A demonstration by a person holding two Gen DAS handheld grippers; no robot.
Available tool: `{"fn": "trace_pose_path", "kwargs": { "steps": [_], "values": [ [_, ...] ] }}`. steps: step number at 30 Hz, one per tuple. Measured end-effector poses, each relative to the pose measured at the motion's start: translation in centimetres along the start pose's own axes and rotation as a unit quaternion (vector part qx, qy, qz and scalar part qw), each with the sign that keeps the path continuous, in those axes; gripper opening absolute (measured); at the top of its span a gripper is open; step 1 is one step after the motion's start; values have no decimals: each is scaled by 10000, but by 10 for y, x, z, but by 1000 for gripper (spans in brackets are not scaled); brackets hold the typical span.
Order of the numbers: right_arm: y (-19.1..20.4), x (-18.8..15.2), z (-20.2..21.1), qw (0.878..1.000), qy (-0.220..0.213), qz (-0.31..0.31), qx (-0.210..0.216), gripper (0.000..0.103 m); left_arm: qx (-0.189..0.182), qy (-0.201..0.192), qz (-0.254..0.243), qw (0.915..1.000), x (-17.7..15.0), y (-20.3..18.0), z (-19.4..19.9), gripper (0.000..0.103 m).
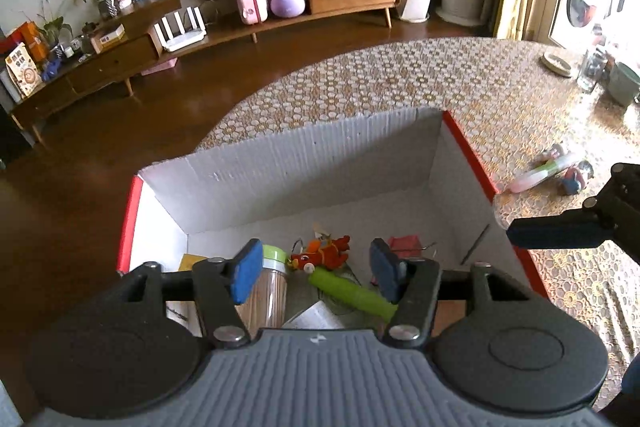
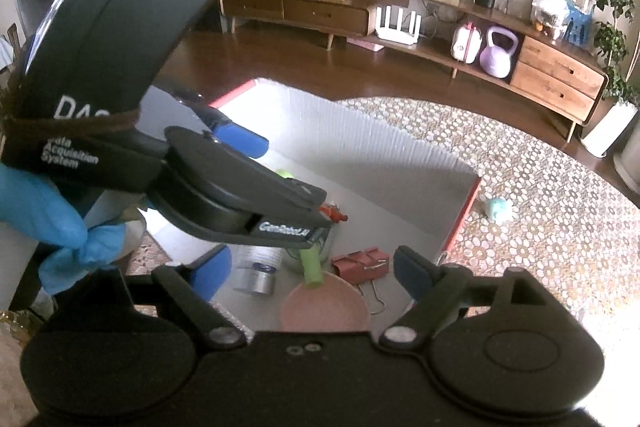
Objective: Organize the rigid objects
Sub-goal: 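Withdraw both tools upward from the box, then move the left tool to the white-green marker while the right tool approaches the pink pig keychain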
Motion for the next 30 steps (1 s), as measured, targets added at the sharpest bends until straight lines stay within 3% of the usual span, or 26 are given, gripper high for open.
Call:
{"fn": "trace_pose_path", "kwargs": {
  "steps": [10,14,19,23,30],
  "values": [
    [-9,-4,47,9986,-455,-216,187,93,9,-264,7,9997,-4,-10,37,65],
    [-15,-8,68,9968,-666,-338,277,98,-21,-391,43,9992,-7,-17,50,74],
    [-24,-18,92,9945,-881,-427,375,103,-109,-547,143,9983,-10,-29,65,74],
    [-32,-27,109,9927,-1031,-481,411,103,-224,-655,260,9973,-12,-37,75,81],
    [-46,-48,132,9897,-1288,-547,293,103,-295,-820,336,9956,-17,-58,85,81]
  ]
}}
Point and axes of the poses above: each gripper's, at about its wrist camera, not at the fingertips, and z roughly against the way its jaws point, y to its left, x to its top, the point moved 8 cm from there along -z, roughly the way its jaws point, and after that the axes turned 3 degrees about -x, right-handed, at the moved point
